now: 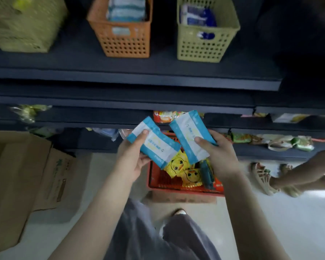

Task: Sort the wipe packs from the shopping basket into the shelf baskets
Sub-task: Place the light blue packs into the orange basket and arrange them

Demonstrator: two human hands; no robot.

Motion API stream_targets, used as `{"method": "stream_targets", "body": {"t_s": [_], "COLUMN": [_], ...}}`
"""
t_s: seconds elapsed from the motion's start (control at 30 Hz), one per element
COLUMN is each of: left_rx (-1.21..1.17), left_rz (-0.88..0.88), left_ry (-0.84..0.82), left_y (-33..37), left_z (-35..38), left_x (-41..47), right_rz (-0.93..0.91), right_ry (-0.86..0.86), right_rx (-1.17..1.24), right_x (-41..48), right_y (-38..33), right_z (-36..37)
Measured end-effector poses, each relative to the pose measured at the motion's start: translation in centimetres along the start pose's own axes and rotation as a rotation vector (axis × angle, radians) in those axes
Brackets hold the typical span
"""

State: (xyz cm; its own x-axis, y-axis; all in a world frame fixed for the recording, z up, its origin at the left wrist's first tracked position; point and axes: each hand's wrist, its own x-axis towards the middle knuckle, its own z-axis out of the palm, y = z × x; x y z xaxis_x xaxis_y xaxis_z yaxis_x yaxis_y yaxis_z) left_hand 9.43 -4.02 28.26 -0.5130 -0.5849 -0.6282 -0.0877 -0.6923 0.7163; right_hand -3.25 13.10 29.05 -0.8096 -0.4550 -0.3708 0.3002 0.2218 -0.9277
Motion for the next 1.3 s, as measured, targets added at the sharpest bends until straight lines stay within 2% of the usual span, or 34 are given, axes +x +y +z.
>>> {"method": "stream_targets", "body": {"t_s": [0.17, 0.3, 0.53, 0.63, 0.77, 0.93, 1.1, 1.23, 1.3], "left_rx": [-0.077, -0.121, -0.238, -0.239, -0.27, -0.264, -0.07, 0.036, 0.073], "left_rz": [0.127, 0.159, 0.107, 0.091, 0.084, 0.061, 0.07, 0.072, 0.066], "left_ry": [0.091, 0.087, -0.083, -0.169, -0.209, -0.169, -0.15, -0.159, -0.153], "left_y": [8.5, 14.5, 23.9, 26.4, 28.6, 31.0, 34.0, 36.3, 37.3], "left_z": [-3.3, -7.0, -12.7, -13.7, -13.5, -11.6, -8.8, -5.4, -3.8], "left_x": [-1.8, -1.0, 2.3, 3.2, 5.0, 8.2, 13.1, 16.9, 18.5], "right_rz": [-0.005, -0.05, -0.121, -0.123, -0.152, -0.234, -0.396, -0.393, -0.342], "right_ry": [-0.02, -0.013, 0.041, 0.061, 0.075, 0.233, 0.293, 0.286, 0.2], "right_rx": [0.038, 0.089, 0.258, 0.378, 0.393, 0.29, 0.088, -0.225, -0.439], "right_x": [-0.5, 0.4, 1.5, 1.9, 3.7, 7.9, 15.9, 23.0, 25.4], "right_y": [-6.2, -9.6, -13.8, -15.5, -17.2, -19.7, -23.2, -26.3, -26.9], "right_z": [5.9, 12.1, 23.3, 25.7, 26.7, 25.8, 24.0, 22.5, 22.0]}}
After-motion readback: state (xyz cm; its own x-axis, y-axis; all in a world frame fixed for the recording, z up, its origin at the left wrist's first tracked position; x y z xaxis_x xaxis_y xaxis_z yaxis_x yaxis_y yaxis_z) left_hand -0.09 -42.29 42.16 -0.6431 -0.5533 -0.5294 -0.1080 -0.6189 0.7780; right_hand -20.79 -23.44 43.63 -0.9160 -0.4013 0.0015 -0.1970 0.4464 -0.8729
